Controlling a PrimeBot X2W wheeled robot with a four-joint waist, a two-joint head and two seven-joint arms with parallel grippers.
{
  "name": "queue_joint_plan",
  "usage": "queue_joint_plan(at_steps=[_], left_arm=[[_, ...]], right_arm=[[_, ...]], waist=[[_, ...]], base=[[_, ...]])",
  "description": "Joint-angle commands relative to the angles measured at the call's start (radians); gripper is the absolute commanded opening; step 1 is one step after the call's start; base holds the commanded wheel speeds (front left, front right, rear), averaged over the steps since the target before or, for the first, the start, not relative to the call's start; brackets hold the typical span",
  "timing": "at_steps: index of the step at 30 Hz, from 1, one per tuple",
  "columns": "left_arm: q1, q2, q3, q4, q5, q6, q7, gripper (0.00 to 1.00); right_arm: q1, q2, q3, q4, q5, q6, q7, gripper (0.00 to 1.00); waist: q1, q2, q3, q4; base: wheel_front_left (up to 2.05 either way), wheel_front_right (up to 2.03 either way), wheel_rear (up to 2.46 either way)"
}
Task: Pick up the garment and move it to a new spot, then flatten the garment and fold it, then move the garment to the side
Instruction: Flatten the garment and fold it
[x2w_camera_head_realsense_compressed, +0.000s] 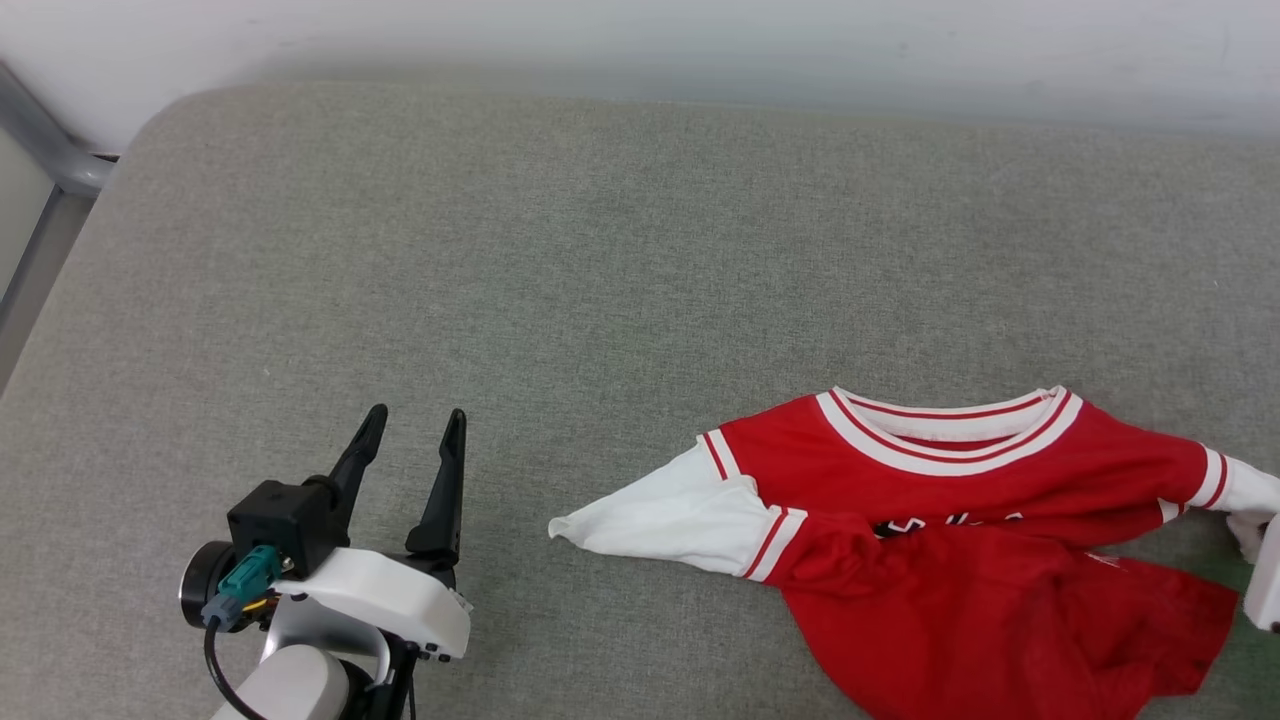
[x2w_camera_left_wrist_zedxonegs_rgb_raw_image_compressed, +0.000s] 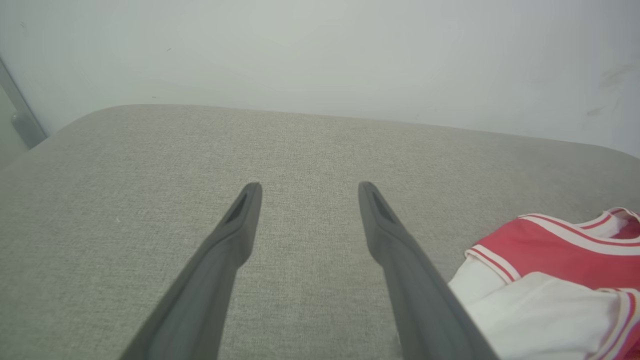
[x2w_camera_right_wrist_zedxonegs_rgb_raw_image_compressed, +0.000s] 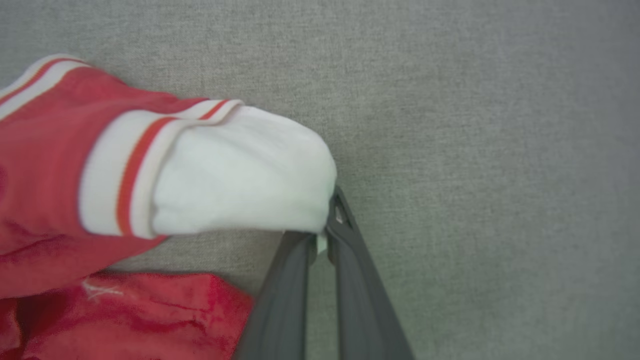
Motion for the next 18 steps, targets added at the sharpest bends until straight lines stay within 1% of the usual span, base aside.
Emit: queue_joint_plan(at_steps=[1,2,3,7,10,13,18], left_arm=[[-0.010,0.002,0.001,0.002,0.005,-0.001,-0.004,1.00],[-0.010,0.003,0.002,0.004,0.004,-0.003,-0.004,1.00],[-0.011,0.003,0.001,0.007,0.002,-0.004,-0.004,1.00],[-0.003,0.001,0.002,0.018,-0.002,-0.004,-0.004,1.00],[0.018,0.003,0.003,0.023,-0.005,0.004,-0.004,1.00],[0.034,0.006,0.003,0.025,-0.010,0.009,0.000,1.00],[0.063,0.019,0.000,0.019,-0.012,0.023,0.013,1.00]], right_arm=[[0.005,0.010,-0.001,0.008,0.000,-0.001,-0.025,0.03],[0.006,0.019,-0.003,0.019,0.002,-0.001,-0.050,0.64],[0.010,0.027,-0.003,0.036,0.002,-0.001,-0.076,1.00],[0.026,0.049,-0.018,0.063,0.010,-0.001,-0.212,1.00],[0.045,0.065,-0.032,0.062,0.009,-0.001,-0.309,1.00],[0.077,0.084,-0.040,0.047,0.001,-0.001,-0.394,1.00],[0.133,0.120,-0.041,-0.013,-0.024,-0.001,-0.535,1.00]], waist=[[-0.0001,0.0000,0.003,0.001],[-0.0001,0.0000,0.004,0.001],[-0.0001,0.0000,0.004,0.002],[-0.0001,0.0000,-0.016,0.005],[-0.0001,0.0000,-0.043,0.000],[-0.0001,0.0000,-0.076,-0.007],[-0.0001,0.0000,-0.126,-0.019]], base=[[0.00,0.00,0.00],[0.00,0.00,0.00],[0.00,0.00,0.00],[0.00,0.00,0.00],[0.00,0.00,0.00],[0.00,0.00,0.00],[0.00,0.00,0.00]])
